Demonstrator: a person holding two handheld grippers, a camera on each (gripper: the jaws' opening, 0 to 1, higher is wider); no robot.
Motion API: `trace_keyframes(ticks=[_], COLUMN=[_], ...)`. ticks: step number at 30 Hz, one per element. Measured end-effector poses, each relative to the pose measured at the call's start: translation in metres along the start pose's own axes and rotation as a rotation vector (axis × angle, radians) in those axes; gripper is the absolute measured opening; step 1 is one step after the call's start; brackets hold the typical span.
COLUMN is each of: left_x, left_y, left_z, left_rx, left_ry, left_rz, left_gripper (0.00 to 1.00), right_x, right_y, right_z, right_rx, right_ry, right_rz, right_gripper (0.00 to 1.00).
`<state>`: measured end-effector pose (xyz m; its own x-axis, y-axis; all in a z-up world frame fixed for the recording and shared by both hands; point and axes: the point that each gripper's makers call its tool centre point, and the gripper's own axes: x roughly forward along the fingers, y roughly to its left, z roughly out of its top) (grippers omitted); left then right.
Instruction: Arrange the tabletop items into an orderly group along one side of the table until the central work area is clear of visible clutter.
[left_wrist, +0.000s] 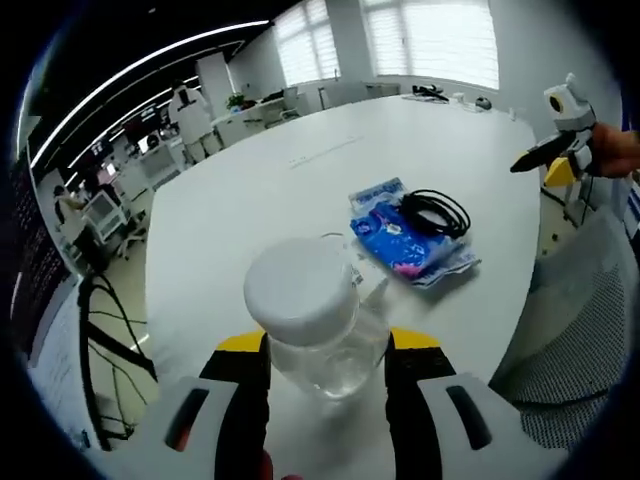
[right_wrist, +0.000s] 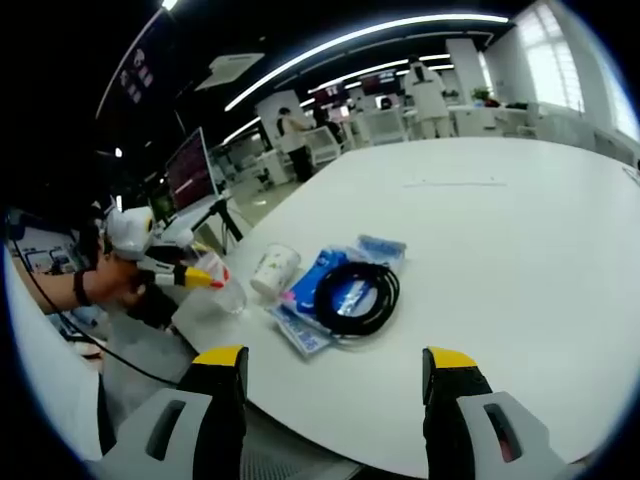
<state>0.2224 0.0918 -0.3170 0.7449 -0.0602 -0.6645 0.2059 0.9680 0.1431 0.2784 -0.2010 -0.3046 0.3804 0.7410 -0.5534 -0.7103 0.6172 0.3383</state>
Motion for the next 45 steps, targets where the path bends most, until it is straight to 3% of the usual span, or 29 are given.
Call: trace_keyframes(ticks=[5,8,12,16,18,21,26,28,30,31,38,45], left_x=[0.002,0.003,0.003,0.001,0.001,-0.001,0.001,0.001,0.003,0.004,0.0,0.009], left_y=[-0.001,-0.005,-0.011,-0.017,-0.015,-0.019,-0.024,-0.024,-0.019,-0.021,-0.011,0.019], left_z=[0.001,0.0,0.001,0.006,0.004,0.003,-0.003,-0.002,-0.001,0.006,0.009,0.009], left_rx=[-0.048,-0.036,0.113,0.163,0.248,0.278,0.323,0.332,0.326,0.287,0.21,0.081], left_ry=[0.016,0.026,0.019,-0.014,-0.002,0.011,0.042,0.043,0.037,0.003,-0.004,-0.015], left_rz=[0.043,0.006,-0.073,-0.155,-0.174,-0.221,-0.29,-0.285,-0.287,-0.306,-0.213,-0.097], left_gripper=[0.45,0.47,0.59,0.59,0.59,0.6,0.56,0.52,0.43,0.43,0.42,0.42], right_x=[0.0,0.0,-0.001,-0.002,-0.003,-0.002,0.0,0.001,0.001,0.001,0.001,0.002], right_y=[0.0,0.0,0.0,-0.001,-0.002,-0.005,-0.003,-0.002,-0.001,0.0,0.001,0.001], right_z=[0.0,0.0,0.001,0.002,0.002,0.003,0.006,0.006,0.006,0.006,0.002,0.002], right_rx=[-0.003,-0.006,-0.01,-0.017,-0.021,-0.028,-0.033,-0.035,-0.036,-0.036,-0.026,-0.041], right_ry=[0.004,0.006,0.009,0.014,0.018,0.023,0.02,0.02,0.022,0.021,0.024,0.034], right_rz=[0.006,0.01,0.016,0.021,0.024,0.027,0.033,0.035,0.036,0.037,0.031,0.022], right_gripper=[0.72,0.72,0.72,0.72,0.72,0.72,0.72,0.72,0.72,0.72,0.72,0.72])
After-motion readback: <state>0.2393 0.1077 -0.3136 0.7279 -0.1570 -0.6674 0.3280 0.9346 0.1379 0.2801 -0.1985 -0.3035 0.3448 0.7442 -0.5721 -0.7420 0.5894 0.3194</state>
